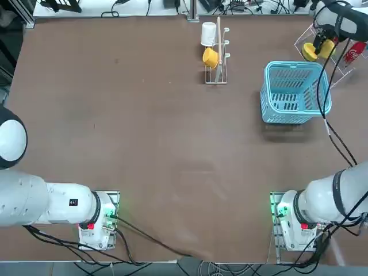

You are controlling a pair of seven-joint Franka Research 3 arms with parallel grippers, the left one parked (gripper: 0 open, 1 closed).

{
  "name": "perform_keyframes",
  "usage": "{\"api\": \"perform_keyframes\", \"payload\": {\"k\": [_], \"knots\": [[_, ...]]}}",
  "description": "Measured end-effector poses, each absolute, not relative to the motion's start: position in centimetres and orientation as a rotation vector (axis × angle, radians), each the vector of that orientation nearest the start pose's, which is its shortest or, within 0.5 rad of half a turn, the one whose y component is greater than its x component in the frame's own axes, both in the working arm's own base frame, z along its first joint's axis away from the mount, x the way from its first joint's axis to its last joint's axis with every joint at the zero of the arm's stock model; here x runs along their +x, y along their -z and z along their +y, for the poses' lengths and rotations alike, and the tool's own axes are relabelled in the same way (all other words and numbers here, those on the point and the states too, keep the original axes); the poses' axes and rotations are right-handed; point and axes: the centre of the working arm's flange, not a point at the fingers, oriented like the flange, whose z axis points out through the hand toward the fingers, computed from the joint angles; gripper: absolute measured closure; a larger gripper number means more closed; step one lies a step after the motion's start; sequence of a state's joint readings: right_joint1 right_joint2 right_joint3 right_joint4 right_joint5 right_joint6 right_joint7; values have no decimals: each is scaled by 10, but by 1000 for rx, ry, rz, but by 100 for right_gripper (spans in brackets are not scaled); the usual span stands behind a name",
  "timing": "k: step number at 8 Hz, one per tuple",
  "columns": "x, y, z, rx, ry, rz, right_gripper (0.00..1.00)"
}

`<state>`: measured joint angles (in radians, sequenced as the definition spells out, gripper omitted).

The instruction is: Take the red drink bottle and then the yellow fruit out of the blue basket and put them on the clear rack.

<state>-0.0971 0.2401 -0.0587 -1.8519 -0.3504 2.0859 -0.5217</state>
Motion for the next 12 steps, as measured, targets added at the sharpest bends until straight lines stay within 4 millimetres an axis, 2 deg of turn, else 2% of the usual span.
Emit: {"api": "perform_keyframes", "payload": {"k": [4,6,10,12], "knots": [[618,-347,-158,-3250,-162,-1106,14],[620,-317,-176,-3246,-189,-1197,14],[619,-265,-198,-3199,-205,-1317,15],[618,-247,-204,-3190,-228,-1365,15]]}}
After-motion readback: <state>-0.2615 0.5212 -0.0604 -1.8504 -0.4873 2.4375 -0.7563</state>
